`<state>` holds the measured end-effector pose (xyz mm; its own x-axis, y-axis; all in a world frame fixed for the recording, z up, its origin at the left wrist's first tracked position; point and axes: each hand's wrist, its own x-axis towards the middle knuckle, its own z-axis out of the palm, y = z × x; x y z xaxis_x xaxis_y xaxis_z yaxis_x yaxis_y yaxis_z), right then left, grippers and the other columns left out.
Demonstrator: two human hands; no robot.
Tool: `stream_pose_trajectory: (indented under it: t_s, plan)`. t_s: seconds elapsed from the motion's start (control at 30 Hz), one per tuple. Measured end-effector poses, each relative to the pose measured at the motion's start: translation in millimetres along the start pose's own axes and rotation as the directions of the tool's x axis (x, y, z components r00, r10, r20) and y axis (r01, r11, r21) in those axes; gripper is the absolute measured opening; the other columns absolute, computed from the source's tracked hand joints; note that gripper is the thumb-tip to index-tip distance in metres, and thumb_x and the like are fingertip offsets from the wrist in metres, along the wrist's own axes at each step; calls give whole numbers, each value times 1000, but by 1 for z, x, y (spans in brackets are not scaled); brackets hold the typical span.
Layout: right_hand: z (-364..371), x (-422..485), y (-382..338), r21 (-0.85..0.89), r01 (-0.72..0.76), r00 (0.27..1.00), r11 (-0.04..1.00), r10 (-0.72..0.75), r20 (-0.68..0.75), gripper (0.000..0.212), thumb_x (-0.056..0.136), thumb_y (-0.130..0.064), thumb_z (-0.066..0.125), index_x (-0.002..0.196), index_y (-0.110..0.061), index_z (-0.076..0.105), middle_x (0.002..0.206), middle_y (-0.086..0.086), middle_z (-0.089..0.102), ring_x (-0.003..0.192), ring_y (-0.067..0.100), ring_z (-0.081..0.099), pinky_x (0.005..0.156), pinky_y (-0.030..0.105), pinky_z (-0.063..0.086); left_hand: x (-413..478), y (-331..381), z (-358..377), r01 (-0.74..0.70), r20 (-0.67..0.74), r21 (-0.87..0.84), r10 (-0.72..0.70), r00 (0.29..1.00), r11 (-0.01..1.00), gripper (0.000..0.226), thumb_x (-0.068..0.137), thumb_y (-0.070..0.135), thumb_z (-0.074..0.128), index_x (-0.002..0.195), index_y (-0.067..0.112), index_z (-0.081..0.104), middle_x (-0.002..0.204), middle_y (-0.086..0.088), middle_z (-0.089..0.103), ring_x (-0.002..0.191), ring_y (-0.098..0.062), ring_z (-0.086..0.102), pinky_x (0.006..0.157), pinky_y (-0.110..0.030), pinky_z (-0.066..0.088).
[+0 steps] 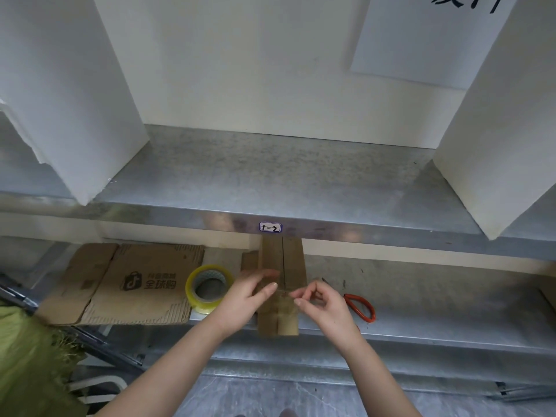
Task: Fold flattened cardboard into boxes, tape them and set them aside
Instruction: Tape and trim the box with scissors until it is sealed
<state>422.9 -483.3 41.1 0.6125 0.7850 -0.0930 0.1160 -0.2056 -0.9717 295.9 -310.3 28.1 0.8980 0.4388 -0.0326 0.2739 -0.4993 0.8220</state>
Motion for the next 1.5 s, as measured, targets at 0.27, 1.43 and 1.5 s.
stream_pose_trajectory:
  t_s: [0.27,1.43,1.5]
  plan:
    - [1,-4,-12,294,-10,1000,956,7,12,12,89,-4,65,85,1,54,99,15,72,101,21,68,77,27,54,-5,-6,1,-26,137,16,23,990,1000,29,79,66,58,92,40,60,101,21,61,108,-16,51,98,-46,42]
    - [8,51,30,-476,-140,981,868,56,-187,9,85,-28,67,78,-26,62,71,-17,59,69,-2,55,58,6,35,26,-3,11,192,-193,416,-120,974,889,14,89,42,58,87,29,52,80,9,60,75,-14,57,62,-26,46]
    - [10,53,33,-490,-121,982,863,32,-186,11,85,-29,68,77,-26,60,70,-17,58,68,-2,54,58,5,34,25,-4,11,187,-207,460,-99,973,868,19,88,46,57,88,28,52,79,10,60,73,-14,57,61,-27,49]
